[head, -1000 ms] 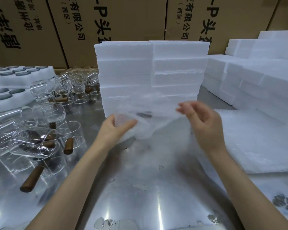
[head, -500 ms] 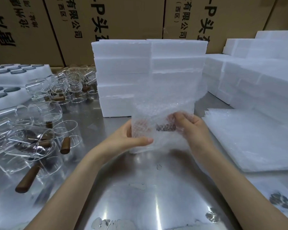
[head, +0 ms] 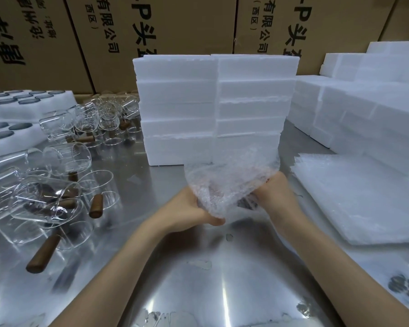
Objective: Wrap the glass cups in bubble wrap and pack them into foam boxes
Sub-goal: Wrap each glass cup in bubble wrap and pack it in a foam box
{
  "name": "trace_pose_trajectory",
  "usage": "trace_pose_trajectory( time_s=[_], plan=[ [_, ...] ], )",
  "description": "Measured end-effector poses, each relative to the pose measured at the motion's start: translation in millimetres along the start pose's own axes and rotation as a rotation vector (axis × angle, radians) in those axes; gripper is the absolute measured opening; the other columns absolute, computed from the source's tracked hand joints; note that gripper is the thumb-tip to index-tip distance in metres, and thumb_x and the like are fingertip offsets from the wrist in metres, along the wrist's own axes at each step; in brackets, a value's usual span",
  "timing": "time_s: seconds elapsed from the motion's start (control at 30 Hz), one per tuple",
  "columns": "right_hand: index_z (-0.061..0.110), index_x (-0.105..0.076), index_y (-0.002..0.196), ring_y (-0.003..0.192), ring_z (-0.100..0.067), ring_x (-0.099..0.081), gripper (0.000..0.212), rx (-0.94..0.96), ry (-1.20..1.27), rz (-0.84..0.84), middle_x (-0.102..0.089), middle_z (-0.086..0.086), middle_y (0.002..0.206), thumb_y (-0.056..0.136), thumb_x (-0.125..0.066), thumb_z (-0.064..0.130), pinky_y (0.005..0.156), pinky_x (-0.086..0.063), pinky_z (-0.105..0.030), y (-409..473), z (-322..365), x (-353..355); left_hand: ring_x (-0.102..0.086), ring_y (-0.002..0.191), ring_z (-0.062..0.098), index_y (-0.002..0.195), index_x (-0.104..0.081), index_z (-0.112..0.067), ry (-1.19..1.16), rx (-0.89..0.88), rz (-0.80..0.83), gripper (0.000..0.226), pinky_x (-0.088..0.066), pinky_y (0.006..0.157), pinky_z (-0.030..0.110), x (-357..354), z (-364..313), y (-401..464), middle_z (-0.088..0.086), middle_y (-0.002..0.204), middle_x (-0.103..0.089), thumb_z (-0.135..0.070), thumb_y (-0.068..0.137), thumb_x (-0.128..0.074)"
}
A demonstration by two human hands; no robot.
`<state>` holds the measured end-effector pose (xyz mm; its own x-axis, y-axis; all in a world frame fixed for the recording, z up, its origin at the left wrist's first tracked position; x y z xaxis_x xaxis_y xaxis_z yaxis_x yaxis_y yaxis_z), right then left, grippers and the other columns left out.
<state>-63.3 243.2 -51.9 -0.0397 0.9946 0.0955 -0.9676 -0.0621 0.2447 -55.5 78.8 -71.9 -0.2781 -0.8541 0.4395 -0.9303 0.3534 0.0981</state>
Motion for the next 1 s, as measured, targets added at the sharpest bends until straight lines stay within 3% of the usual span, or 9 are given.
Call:
trace_pose_trajectory(
  time_s=[0.07,0.17,0.27,0.37,0.47,0.53,0.67,0.83,1.0],
  plan=[
    [-0.001,-0.051,0.058,0.046,-0.011,-0.033,0.011,-0.004,0.046,0.031,-0.043,-0.008,0.055,0.064,-0.056,0.007,0.041,-0.033,-0.014,-1.5,3.5,-0.8,-0.059,0.081,0.001,0.098,-0.062,-0.024,-0.016,-0.01,-0.004,0.042,-0.046,0.071,0.012,-1.7,-0.7,0.1,-0.011,0.087,-0.064,-0.013,0.059,-0.075],
    [0.015,-0.059,0.065,0.053,-0.014,-0.042,0.008,-0.012,0.069,0.087,-0.049,-0.003,0.058,0.072,-0.063,0.014,0.053,-0.034,-0.023,-1.6,2.6,-1.1,-0.062,0.107,0.002,0.116,-0.06,-0.027,-0.143,-0.062,0.073,0.051,-0.045,0.082,0.008,-4.2,-4.1,-1.7,-0.014,0.11,-0.07,-0.003,0.075,-0.078],
    [0.01,-0.062,0.082,0.061,-0.014,-0.048,0.005,-0.015,0.082,0.128,-0.055,-0.002,0.066,0.082,-0.059,0.015,0.055,-0.037,-0.023,-2.5,0.0,-3.8,-0.061,0.114,0.006,0.118,-0.064,-0.023,-0.321,-0.114,0.04,0.04,-0.047,0.086,0.011,-5.2,-5.9,-1.8,-0.008,0.118,-0.069,-0.014,0.081,-0.074],
    [0.011,-0.069,0.084,0.068,-0.005,-0.062,0.035,0.041,-0.035,0.183,-0.069,0.005,0.072,0.098,-0.047,0.034,0.065,-0.049,-0.018,-4.3,-2.0,-11.5,-0.066,0.102,0.003,0.098,-0.075,-0.032,-0.393,-0.05,-0.117,0.031,-0.049,0.078,0.012,-4.0,2.6,2.5,-0.011,0.104,-0.073,-0.034,0.067,-0.077],
    [-0.005,-0.063,0.082,0.082,-0.023,-0.059,0.078,0.213,-0.371,0.232,-0.065,-0.021,0.085,0.093,-0.029,0.064,0.081,-0.046,-0.041,-6.9,-3.2,-19.9,-0.066,0.096,0.002,0.091,-0.075,-0.035,-0.354,-0.009,-0.126,0.023,-0.048,0.081,0.018,-3.8,9.7,7.4,-0.014,0.096,-0.073,-0.032,0.069,-0.069],
    [0.005,-0.065,0.075,0.082,-0.019,-0.049,0.069,0.314,-0.477,0.226,-0.061,-0.01,0.079,0.094,-0.03,0.061,0.079,-0.041,-0.033,-6.0,-6.4,-22.5,-0.063,0.095,0.009,0.093,-0.071,-0.029,-0.358,-0.039,-0.107,0.024,-0.047,0.085,0.028,-1.4,11.3,8.4,-0.008,0.096,-0.07,-0.028,0.07,-0.068],
    [0.029,-0.071,0.076,0.1,0.0,-0.032,0.043,0.223,-0.575,0.186,-0.049,0.02,0.092,0.093,-0.039,0.053,0.08,-0.033,-0.013,-1.4,-16.4,-25.2,-0.058,0.115,0.025,0.113,-0.06,-0.031,-0.429,0.093,-0.08,0.066,-0.041,0.103,0.046,3.8,5.3,2.2,0.012,0.132,-0.052,-0.033,0.048,-0.071],
    [0.033,-0.05,0.045,0.094,-0.006,-0.033,0.042,0.163,-0.627,0.113,-0.042,0.012,0.086,0.086,-0.058,0.034,0.079,-0.039,-0.028,6.4,-13.7,-30.4,-0.051,0.088,0.015,0.108,-0.053,-0.025,-0.072,-0.198,-0.253,0.055,-0.042,0.083,0.033,16.5,-28.1,-10.4,-0.002,0.093,-0.049,-0.045,0.057,-0.062],
    [0.025,-0.051,0.047,0.094,-0.011,-0.035,0.042,0.143,-0.691,0.118,-0.042,0.009,0.085,0.087,-0.058,0.032,0.084,-0.042,-0.037,8.0,-13.7,-28.3,-0.057,0.076,0.017,0.083,-0.054,-0.014,0.413,-0.414,-0.386,0.028,-0.048,0.072,0.038,2.8,-38.3,-22.0,-0.01,0.078,-0.056,-0.04,0.074,-0.053]
  ],
)
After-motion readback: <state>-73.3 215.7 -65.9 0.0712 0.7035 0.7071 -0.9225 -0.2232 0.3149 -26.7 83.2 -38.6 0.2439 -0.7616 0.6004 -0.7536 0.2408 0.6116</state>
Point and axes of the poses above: each hand's wrist, its own y-axis towards the middle knuckle, its own x-axis out of the back of the hand, z = x × y, the point moved 3 cm from there along y, towards the middle knuckle
